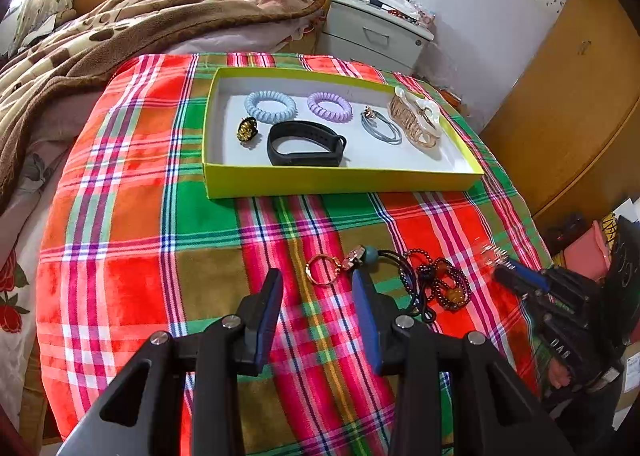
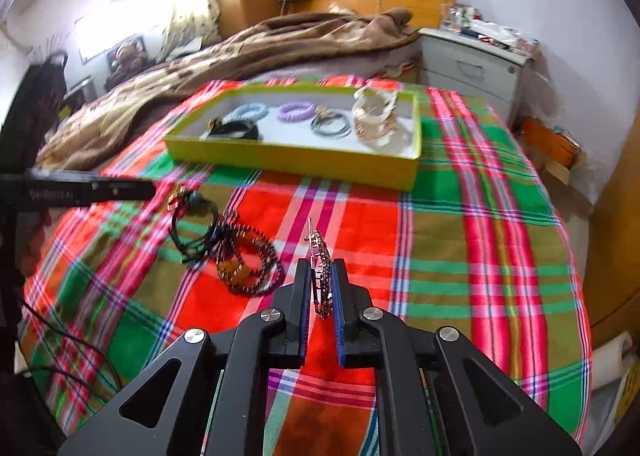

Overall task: Organize jewelry
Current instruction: 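Grasp the pink rhinestone clip with right tool while left tool grasps the teal-bead tie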

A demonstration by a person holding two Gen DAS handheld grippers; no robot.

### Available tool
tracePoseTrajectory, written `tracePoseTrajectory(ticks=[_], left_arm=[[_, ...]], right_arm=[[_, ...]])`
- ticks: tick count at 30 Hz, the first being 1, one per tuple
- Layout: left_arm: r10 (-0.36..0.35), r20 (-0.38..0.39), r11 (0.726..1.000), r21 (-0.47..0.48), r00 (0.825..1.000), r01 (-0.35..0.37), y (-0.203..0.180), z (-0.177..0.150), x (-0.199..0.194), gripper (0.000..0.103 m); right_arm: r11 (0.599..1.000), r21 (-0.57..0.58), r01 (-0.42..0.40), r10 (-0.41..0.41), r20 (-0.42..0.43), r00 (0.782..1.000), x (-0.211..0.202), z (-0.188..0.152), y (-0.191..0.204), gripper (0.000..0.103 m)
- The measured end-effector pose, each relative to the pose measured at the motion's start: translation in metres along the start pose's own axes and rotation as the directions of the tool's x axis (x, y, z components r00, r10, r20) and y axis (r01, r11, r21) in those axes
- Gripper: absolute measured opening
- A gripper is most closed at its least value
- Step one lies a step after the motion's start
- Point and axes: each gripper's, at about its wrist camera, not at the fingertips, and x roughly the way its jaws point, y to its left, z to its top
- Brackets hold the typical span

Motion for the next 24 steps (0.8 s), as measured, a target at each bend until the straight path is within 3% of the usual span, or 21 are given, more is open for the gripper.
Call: tracePoseTrajectory(ticks=[9,17,20,24], left_arm=[[-0.005,-0.031,0.996,0.085,1.0,0.008,-0.012,0.001,0.013,0.044],[0.107,0.002,0.97,0.219,0.994,-0.105,-0.033,0.005,0.022,0.046],[0.162,0.03,0.942,0.293,0.986,-0.163,-0.043,0.006,0.025,0.046],[0.177,0.025,0.924,0.341,0.984,-0.175,-0.052,0.006,0.031,0.046]], right_arm=[[0.999,0.034,-0.006,0.004,0.04,0.999,-0.007,0.008,-0.002,0.01],[0.999,0.048,-0.019,0.018,0.038,0.999,-0.002,0.009,-0.001,0.01],[0.998,0.061,-0.025,0.023,0.038,0.999,-0.001,0.008,-0.003,0.01],[0.997,0.066,-0.032,0.03,0.04,0.999,0.0,0.007,-0.005,0.01]])
